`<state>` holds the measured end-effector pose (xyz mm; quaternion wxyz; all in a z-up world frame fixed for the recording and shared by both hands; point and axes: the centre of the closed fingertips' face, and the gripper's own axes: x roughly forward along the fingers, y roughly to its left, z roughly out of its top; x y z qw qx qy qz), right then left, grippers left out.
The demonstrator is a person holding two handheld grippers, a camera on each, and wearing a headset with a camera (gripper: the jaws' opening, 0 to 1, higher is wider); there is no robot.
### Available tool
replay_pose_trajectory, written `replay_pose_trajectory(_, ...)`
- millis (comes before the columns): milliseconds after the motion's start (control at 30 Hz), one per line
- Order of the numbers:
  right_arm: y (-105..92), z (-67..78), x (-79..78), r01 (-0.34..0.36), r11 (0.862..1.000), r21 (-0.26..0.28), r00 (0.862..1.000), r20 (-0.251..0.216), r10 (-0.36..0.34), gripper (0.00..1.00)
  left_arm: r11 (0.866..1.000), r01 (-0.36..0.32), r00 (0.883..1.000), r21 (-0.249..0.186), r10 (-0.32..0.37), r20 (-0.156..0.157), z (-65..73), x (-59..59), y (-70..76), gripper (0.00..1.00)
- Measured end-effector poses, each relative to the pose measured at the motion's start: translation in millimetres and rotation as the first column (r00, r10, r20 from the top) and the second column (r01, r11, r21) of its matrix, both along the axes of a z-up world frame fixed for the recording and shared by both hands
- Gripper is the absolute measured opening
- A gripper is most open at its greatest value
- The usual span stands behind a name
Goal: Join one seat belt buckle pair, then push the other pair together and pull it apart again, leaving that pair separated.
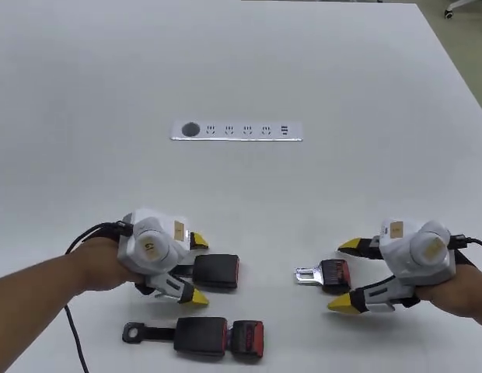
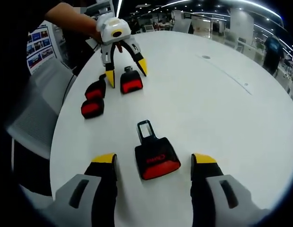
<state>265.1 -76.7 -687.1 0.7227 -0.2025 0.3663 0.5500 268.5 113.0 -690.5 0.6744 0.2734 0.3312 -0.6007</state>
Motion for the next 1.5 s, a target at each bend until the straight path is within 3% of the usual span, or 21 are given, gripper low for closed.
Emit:
replay_pose_trajectory(100, -1.4, -4.3, -3.8, -0.043, 0.999, -0.023, 0.999, -0.004, 0.043, 0.57, 1.0, -0.009, 1.0, -0.005, 0.009, 0.005, 0.5, 2.2, 0.9, 0.57)
replay_pose_trajectory(133, 0.3, -1.7, -2.5, -0.072, 0.997, -0.016, 0.997, 0.019, 0.072, 0.57, 1.0, -0.008, 1.0, -0.008, 0.008, 0.005, 0.4, 2.4, 0.8, 0.57)
replay_pose_trajectory(267, -0.9, -0.1, -1.1, -0.07, 0.997, -0.019, 0.997, 0.012, 0.071, 0.51, 1.0, -0.002, 1.0, -0.009, 0.002, 0.003, 1.1, 3.8, 0.5, 0.54)
replay_pose_trajectory(567, -2.0, -8.1, -0.6, -0.09, 0.995, -0.05, 0.995, 0.029, 0.092, 0.33, 0.999, 0.03, 1.0, -0.011, -0.03, 0.006, 3.2, 2.4, -4.3, 0.35)
replay_pose_trajectory(833, -0.5, -6.8, -1.4, -0.121, 0.992, -0.039, 0.992, 0.036, 0.122, 0.33, 0.999, 0.035, 0.999, -0.001, -0.035, 0.005, 4.5, 1.8, -2.5, 0.34)
replay_pose_trajectory(1000, 1.0, -8.5, -3.6, -0.155, 0.985, -0.073, 0.987, 0.028, 0.158, 0.32, 0.999, 0.036, 0.999, 0.012, -0.036, 0.001, 3.8, 2.0, -2.2, 0.34)
replay_pose_trajectory(1300, 0.4, -4.3, -6.3, -0.148, 0.985, -0.091, 0.988, 0.022, 0.151, 0.32, 0.999, 0.024, 1.0, 0.024, -0.024, -0.009, 4.5, 1.3, -3.4, 0.34)
replay_pose_trajectory(1500, 9.9, -3.4, -4.7, -0.159, 0.983, -0.09, 0.986, 0.025, 0.162, 0.32, 0.999, 0.023, 1.0, 0.035, -0.023, -0.009, 3.7, 2.7, -3.6, 0.34)
